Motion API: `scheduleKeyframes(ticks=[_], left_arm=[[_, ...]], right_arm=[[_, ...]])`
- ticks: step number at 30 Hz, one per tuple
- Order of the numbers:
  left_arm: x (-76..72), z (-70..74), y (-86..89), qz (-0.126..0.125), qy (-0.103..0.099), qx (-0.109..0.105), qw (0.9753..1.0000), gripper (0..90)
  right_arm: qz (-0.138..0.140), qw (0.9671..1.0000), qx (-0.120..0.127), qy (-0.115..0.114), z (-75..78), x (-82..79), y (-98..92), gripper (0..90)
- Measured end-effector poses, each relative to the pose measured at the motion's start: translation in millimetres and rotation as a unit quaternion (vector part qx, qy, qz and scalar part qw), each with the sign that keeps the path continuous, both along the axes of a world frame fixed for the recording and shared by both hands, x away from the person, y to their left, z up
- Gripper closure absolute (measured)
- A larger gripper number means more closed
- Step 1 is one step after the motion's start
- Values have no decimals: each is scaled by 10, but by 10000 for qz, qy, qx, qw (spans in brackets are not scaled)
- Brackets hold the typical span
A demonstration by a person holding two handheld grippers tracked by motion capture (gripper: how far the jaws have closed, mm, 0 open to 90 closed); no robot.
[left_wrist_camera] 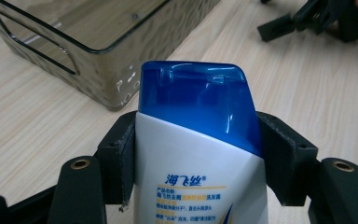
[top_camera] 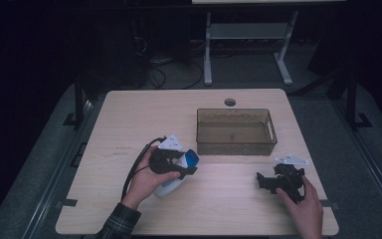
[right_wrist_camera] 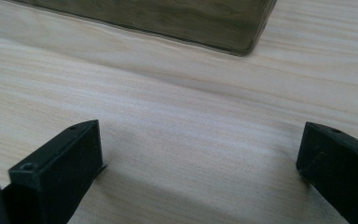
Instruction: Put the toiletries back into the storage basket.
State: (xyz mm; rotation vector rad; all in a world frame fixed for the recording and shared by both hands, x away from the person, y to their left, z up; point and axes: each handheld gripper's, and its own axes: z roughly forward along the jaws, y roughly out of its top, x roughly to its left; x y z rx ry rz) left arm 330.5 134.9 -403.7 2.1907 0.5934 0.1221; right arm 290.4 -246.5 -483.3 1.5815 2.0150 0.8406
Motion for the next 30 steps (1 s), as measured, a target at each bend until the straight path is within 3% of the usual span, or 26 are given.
scheduleKeyframes(ticks=[6, 11, 30], left_arm=[[-30, 55, 163, 49, -33, -424, 9991, 361], [-61, 101, 282, 23, -73, -820, 9966, 362], [-109, 168, 530, -115, -273, -1525, 9879, 365]], right_arm=[[0, 10000, 1, -1, 0, 0, 0, 0], [-1, 10000, 1, -2, 0, 0, 0, 0], [0, 10000, -1, 0, 0, 0, 0, 0]])
